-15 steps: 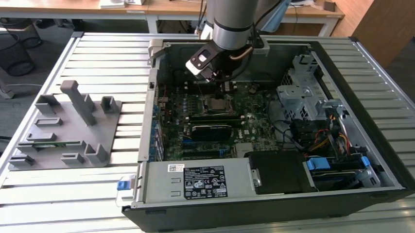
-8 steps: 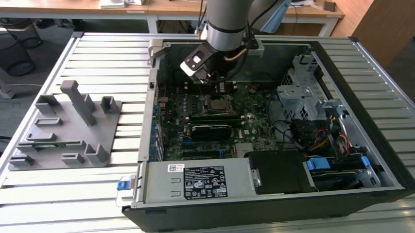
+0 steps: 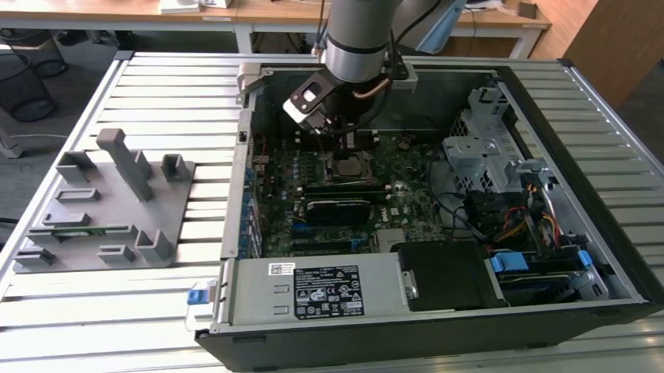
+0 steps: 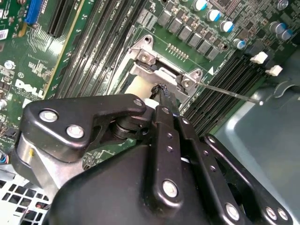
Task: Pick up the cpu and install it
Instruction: 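Close the cpu cover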
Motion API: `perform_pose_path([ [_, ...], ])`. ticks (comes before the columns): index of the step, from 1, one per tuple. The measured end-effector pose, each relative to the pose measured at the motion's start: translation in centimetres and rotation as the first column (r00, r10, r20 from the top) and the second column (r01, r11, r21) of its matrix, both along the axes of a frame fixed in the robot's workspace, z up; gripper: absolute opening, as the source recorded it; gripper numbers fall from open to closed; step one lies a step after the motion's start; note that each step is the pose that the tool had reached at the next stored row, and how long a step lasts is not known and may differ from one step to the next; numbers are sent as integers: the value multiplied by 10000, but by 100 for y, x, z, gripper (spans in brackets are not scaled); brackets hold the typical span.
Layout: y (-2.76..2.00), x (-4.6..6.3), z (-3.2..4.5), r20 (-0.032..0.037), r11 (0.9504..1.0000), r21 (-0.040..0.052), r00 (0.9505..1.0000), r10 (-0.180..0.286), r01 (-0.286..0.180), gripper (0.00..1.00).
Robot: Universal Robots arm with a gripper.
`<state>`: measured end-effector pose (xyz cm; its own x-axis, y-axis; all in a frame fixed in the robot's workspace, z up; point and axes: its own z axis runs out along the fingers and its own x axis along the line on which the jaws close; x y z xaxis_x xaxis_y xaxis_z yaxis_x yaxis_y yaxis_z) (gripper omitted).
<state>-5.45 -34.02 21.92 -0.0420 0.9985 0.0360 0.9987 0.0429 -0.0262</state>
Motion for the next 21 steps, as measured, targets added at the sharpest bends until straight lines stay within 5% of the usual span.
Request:
perform_pose_path([
  [21, 0, -58, -96, -1, 10000, 8, 10000, 0, 0, 11],
])
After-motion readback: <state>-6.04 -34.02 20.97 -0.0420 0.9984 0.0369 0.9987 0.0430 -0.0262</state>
